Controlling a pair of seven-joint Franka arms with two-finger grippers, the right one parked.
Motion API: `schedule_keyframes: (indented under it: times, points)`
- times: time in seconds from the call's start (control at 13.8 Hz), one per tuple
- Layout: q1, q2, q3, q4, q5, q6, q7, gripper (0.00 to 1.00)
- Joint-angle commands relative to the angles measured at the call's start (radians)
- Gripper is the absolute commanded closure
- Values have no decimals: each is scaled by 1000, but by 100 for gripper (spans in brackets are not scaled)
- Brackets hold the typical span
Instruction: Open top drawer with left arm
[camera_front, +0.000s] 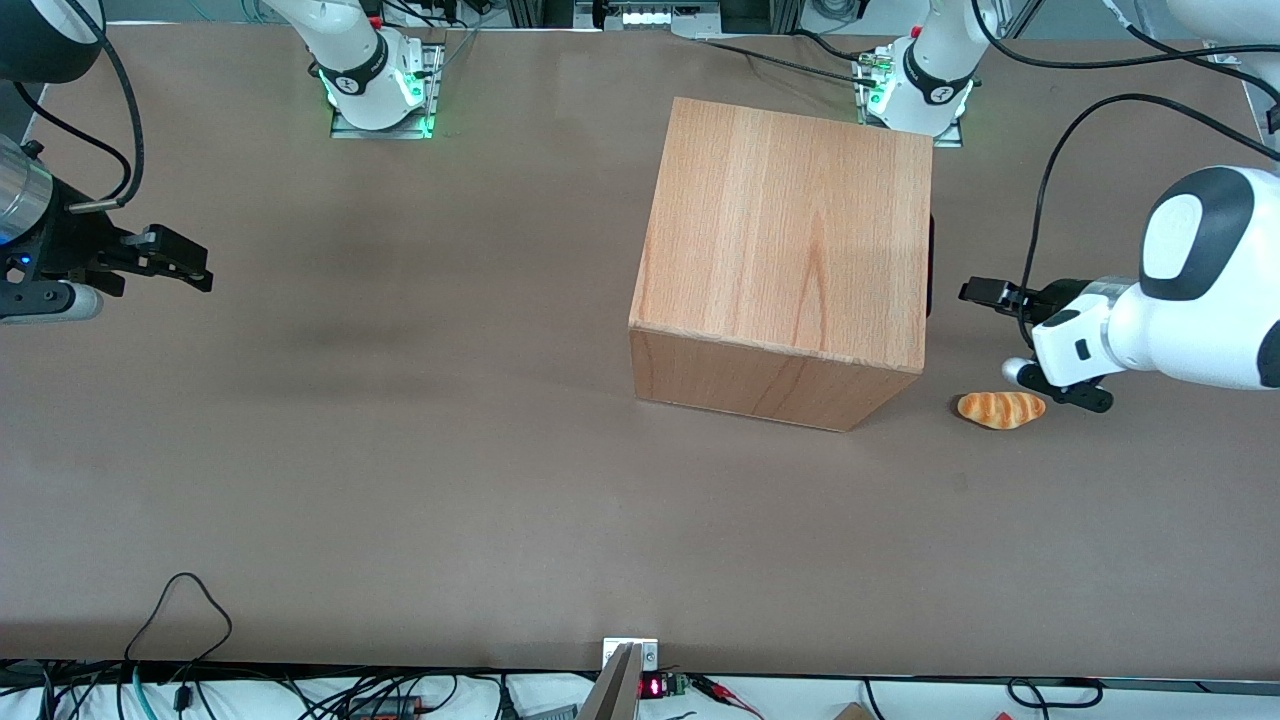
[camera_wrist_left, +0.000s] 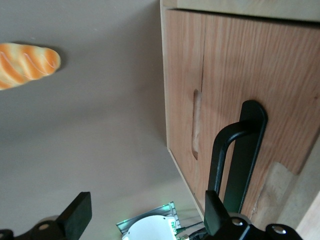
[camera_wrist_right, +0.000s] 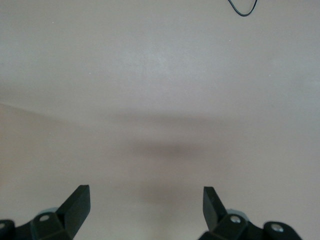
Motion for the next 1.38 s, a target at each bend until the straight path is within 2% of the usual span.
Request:
schedule_keyframes:
  times: [0.0, 0.29, 0.65, 1.31]
  points:
    - [1, -14, 4, -52, -59, 4, 24, 0]
    - [-1, -15, 4, -83, -83, 1, 22, 0]
    - [1, -35, -45, -98, -84, 1, 10, 0]
    - [11, -27, -47, -132, -84, 35, 22, 0]
